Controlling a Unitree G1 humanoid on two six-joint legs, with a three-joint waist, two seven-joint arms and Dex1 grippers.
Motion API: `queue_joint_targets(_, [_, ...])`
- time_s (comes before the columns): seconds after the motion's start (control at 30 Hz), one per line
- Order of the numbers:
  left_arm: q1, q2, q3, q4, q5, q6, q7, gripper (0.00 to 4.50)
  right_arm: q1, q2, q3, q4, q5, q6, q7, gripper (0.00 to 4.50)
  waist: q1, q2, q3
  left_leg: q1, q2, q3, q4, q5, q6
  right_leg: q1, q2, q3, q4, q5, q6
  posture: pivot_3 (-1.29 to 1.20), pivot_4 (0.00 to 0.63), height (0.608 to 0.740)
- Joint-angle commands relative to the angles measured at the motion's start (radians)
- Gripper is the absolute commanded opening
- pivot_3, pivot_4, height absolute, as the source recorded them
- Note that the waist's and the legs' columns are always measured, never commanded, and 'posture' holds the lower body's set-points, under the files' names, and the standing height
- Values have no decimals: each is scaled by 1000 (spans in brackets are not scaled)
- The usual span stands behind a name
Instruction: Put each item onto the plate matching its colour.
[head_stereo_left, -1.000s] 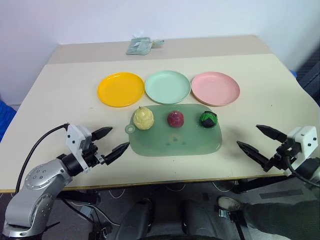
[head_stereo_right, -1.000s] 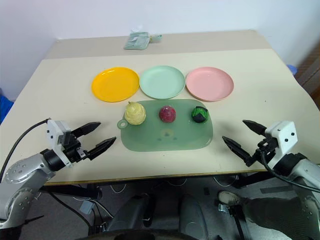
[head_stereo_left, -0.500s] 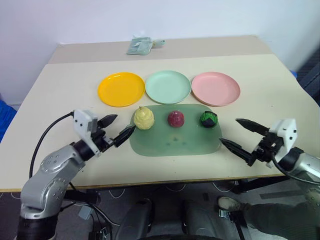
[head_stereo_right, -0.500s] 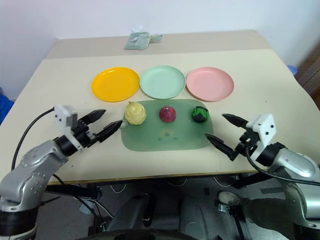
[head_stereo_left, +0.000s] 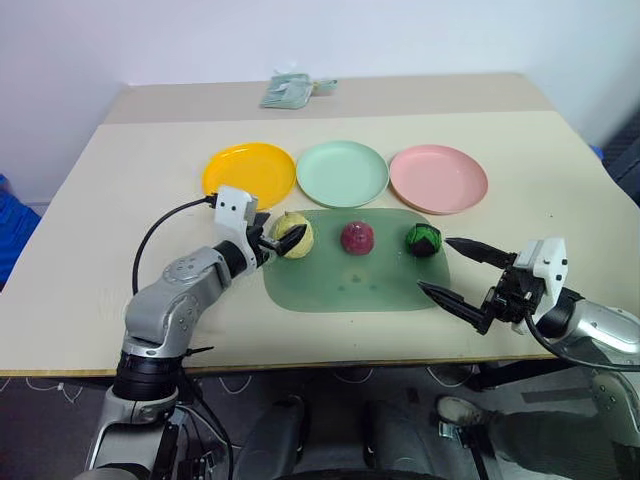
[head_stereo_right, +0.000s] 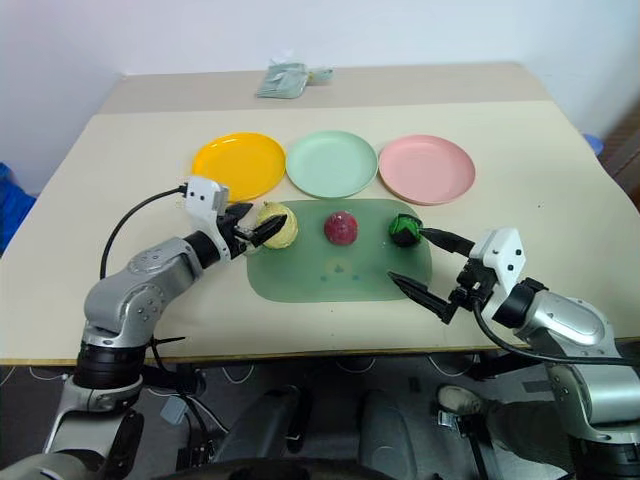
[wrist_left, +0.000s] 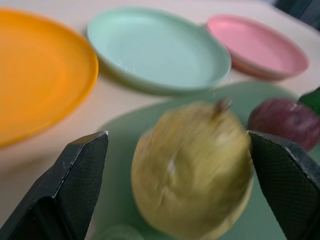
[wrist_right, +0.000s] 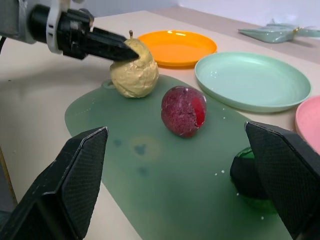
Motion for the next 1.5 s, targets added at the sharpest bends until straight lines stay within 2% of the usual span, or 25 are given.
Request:
queue_joint_targets(0.03, [-30, -13, -33, 48, 57, -17, -4, 4500, -1, 11, -20, -24, -2, -26, -13, 4477, -2, 0, 0, 0, 0, 0, 0, 0, 0, 0, 0, 0, 0, 0, 0, 0, 150, 740])
queue_joint_targets(0.17, [-39, -33, -41, 89, 82, -39, -25, 3352, -1, 16, -13, -33, -4, -24, -29, 4500, -3, 0, 0, 0, 0, 0, 0, 0, 0, 0, 0, 0, 0, 0, 0, 0, 150, 740])
queue_joint_targets(0.2, [-42, -39, -43, 97, 95, -46, -20, 3266, -1, 16, -13, -41, -4, -20, -37, 4500, -3, 0, 0, 0, 0, 0, 0, 0, 0, 0, 0, 0, 0, 0, 0, 0, 150, 740])
queue_joint_targets(0.37, [-84, -66, 11, 136, 124, -77, 22, 3266, -7, 16, -11, -68, 0, -1, -72, 4500, -1, 0, 0, 0, 0, 0, 1, 0, 0, 1, 0, 0, 0, 0, 0, 0, 150, 740])
queue_joint_targets(0.5, [-216, -78, 124, 299, 144, -162, 101, 3266, -33, 16, 2, -70, 0, 12, -97, 4500, -2, -1, 0, 0, 0, -1, 2, 0, 0, 0, 0, -1, 0, 0, 0, 0, 150, 740])
queue_joint_targets(0.63, [-400, -50, 189, 608, 187, -349, 100, 3266, -85, 29, 31, -55, -10, 22, -124, 4500, -2, -1, 0, -1, 0, -1, 2, 1, -1, -1, 1, -1, 0, 0, 0, 0, 150, 740])
queue_joint_targets(0.83, [-620, -37, 212, 1102, 273, -606, 112, 3266, -138, 43, 65, -24, -26, 20, -133, 4500, -3, -2, 0, -1, -3, 0, 3, 2, -2, 0, 0, -2, 0, 0, 1, 0, 150, 740])
queue_joint_targets(0.9, [-668, -45, 220, 1216, 283, -667, 101, 4285, -149, 47, 72, -15, -30, 17, -132, 4500, -3, -2, 1, -2, -3, 0, 3, 2, -2, 0, -1, -1, 0, 1, 2, 0, 150, 740])
queue_joint_targets(0.93, [-686, -47, 223, 1264, 287, -691, 99, 4473, -153, 49, 75, -10, -32, 13, -130, 4500, -3, -3, 1, -2, -3, 0, 4, 2, -2, -1, -1, -1, 0, 1, 2, 0, 150, 740])
queue_joint_targets(1.07, [-727, -50, 238, 1355, 289, -749, 95, 4473, -152, 55, 79, 3, -39, -1, -124, 4500, -5, -3, 1, -4, -4, -1, 7, 1, -1, -1, 0, -2, 1, 1, 3, 0, 150, 740])
queue_joint_targets(1.13, [-728, -52, 252, 1334, 270, -772, 62, 4473, -155, 60, 84, 6, -42, -2, -124, 4500, -5, -3, 1, -4, -4, -1, 7, 0, 0, -1, 0, -2, 1, 1, 3, 0, 150, 740])
queue_joint_targets(1.23, [-658, -63, 272, 1157, 201, -734, -72, 4473, -171, 70, 100, 10, -47, 3, -128, 4500, -5, -3, 1, -4, -3, -1, 8, 0, 0, -1, 0, -2, 2, 1, 3, 0, 150, 740])
queue_joint_targets(1.3, [-562, -64, 253, 966, 164, -663, -148, 4473, -182, 75, 110, 12, -47, 9, -131, 4500, -9, -3, 1, -4, -3, 0, 8, 0, -1, -1, -1, -1, 2, 1, 3, 0, 150, 740])
queue_joint_targets(1.4, [-336, -45, 215, 538, 60, -456, -218, 4473, -205, 84, 131, 15, -51, 20, -132, 4500, -31, -1, 0, -4, -3, 0, 8, 0, -1, -1, -1, 0, 2, 1, 3, 0, 150, 740])
queue_joint_targets(1.5, [-99, 51, 158, 174, -31, -276, -324, 4473, -234, 86, 150, 29, -54, 30, -124, 4500, -51, -2, 0, -4, -2, 0, 7, 0, -1, -2, -1, 1, 2, 1, 3, 0, 150, 740])
